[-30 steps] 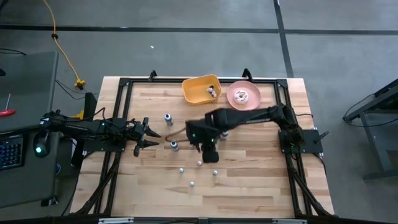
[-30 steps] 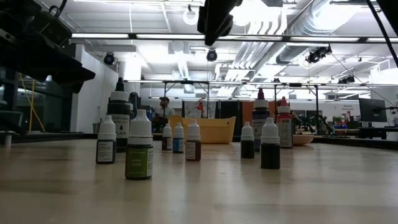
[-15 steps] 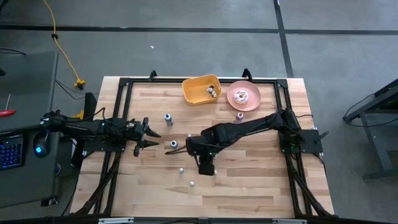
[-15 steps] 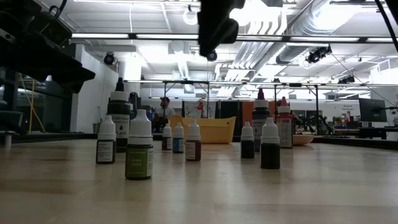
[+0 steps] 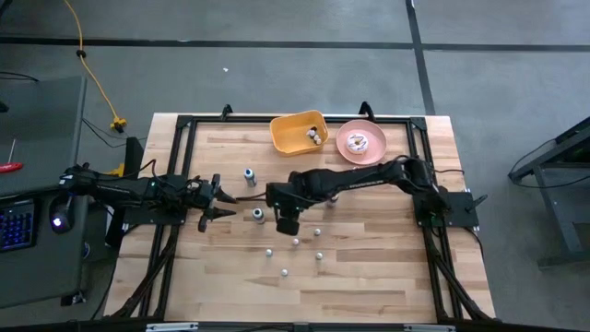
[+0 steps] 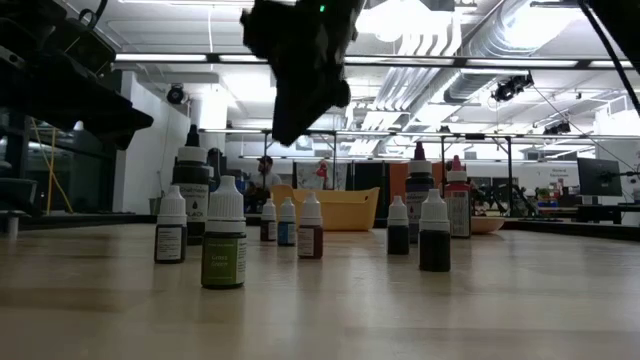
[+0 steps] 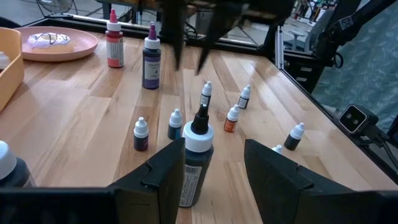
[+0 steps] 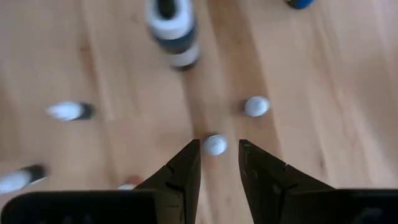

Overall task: Pick & Place food coloring
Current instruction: Put the small violet food coloring bottle into the yellow bin

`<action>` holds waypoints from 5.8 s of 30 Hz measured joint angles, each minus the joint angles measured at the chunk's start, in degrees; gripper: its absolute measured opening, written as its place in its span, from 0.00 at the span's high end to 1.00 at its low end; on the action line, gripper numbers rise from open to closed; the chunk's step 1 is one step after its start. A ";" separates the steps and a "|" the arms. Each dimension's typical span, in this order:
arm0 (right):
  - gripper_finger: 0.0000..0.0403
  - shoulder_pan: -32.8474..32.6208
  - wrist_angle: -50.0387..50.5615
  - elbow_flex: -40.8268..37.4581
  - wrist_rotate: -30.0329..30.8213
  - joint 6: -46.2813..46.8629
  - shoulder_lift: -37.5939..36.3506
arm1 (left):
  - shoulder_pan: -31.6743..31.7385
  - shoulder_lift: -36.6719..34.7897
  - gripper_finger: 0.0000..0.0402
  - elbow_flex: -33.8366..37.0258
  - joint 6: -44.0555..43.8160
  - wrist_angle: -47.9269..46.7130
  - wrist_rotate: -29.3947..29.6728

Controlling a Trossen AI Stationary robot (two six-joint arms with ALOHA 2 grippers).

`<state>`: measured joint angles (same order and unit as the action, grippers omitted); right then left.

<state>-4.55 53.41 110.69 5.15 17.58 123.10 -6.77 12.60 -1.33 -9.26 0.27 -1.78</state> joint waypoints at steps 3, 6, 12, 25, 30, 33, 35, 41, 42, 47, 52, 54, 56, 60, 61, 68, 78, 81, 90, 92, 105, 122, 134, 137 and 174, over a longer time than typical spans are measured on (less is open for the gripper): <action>0.75 1.11 -0.60 0.00 0.70 -1.72 1.12 | -0.01 0.00 0.59 -0.02 -0.02 0.00 0.00; 0.75 1.92 -1.31 0.00 0.49 -2.11 2.44 | -0.02 0.02 0.59 -0.02 -0.02 0.00 0.00; 0.67 3.14 -3.57 0.00 -0.55 -2.62 3.85 | -0.02 0.02 0.59 -0.02 -0.02 0.00 -0.03; 0.53 4.49 -24.22 -15.37 -2.94 -2.47 1.74 | 0.00 0.02 0.59 -0.01 -0.01 0.00 -0.14; 0.53 3.20 -31.93 -24.11 2.69 1.21 -3.12 | 0.00 0.00 0.59 -0.02 -0.02 0.00 -0.21; 0.53 2.53 -32.67 -27.13 5.18 1.27 -5.04 | 0.00 0.00 0.59 -0.02 0.00 0.00 -0.20; 0.53 2.46 -34.17 -28.59 5.13 1.45 -5.89 | 0.00 0.00 0.59 0.00 -0.02 0.02 -0.20; 0.53 2.62 -41.33 -32.83 3.45 2.95 -6.07 | -0.01 0.01 0.59 -0.01 -0.01 0.01 -0.20; 0.53 2.57 -43.36 -33.68 3.87 2.98 -6.07 | -0.02 0.02 0.59 -0.01 -0.01 0.00 -0.20; 0.53 2.58 -49.40 -36.80 4.39 3.23 -6.07 | -0.02 0.01 0.59 -0.02 0.00 0.00 -0.20; 0.53 2.64 -52.71 -38.62 5.57 2.97 -6.02 | -0.02 0.00 0.59 -0.02 -0.02 0.00 -0.20; 0.53 2.73 -53.24 -38.59 5.98 2.73 -6.01 | -0.01 0.02 0.59 -0.01 0.00 0.01 -0.20; 0.53 2.84 -53.38 -38.55 6.37 1.78 -6.01 | 0.00 0.02 0.59 -0.02 -0.02 0.00 -0.20; 0.53 3.10 -54.50 -38.55 6.24 1.46 -6.01 | 0.00 0.02 0.59 -0.02 -0.02 0.00 -0.20; 0.53 3.16 -54.67 -38.53 5.84 1.47 -6.01 | -0.01 0.01 0.59 -0.02 0.00 0.00 -0.20; 0.58 3.16 -54.57 -38.54 4.38 1.46 -6.01 | 0.00 0.00 0.59 0.00 -0.02 0.00 -0.18; 0.66 3.46 -54.58 -38.53 3.29 1.44 -5.98 | -0.02 0.00 0.59 -0.02 -0.02 0.00 -0.18; 0.67 3.69 -54.58 -38.53 3.27 1.44 -5.98 | 0.00 0.02 0.59 0.00 -0.01 0.01 -0.18; 0.68 3.84 -54.57 -38.53 3.25 1.44 -5.98 | -0.01 0.02 0.59 -0.01 -0.01 0.00 -0.18; 0.68 3.84 -54.60 -38.53 3.25 1.44 -5.98 | -0.01 0.02 0.59 -0.01 -0.01 0.01 -0.18; 0.68 3.85 -54.86 -38.51 3.01 1.44 -5.96 | 0.00 0.01 0.59 0.00 -0.01 0.00 -0.16; 0.78 4.19 -55.02 -38.45 2.41 1.53 -5.59 | -0.02 0.02 0.59 0.00 0.00 0.00 -0.16; 0.87 4.19 -55.04 -38.45 2.19 1.46 -5.59 | -0.02 0.02 0.59 -0.02 -0.02 0.00 -0.16; 0.87 4.19 -55.04 -38.45 2.18 1.46 -5.59 | 0.00 0.01 0.59 -0.01 -0.01 0.00 -0.15; 0.90 5.85 -31.12 -19.40 11.98 -11.56 -9.82 | -0.01 0.00 0.59 -0.01 -0.01 0.00 -0.11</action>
<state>1.30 22.29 91.29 17.13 6.03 113.28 -6.77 12.60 -1.34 -9.27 0.27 -1.89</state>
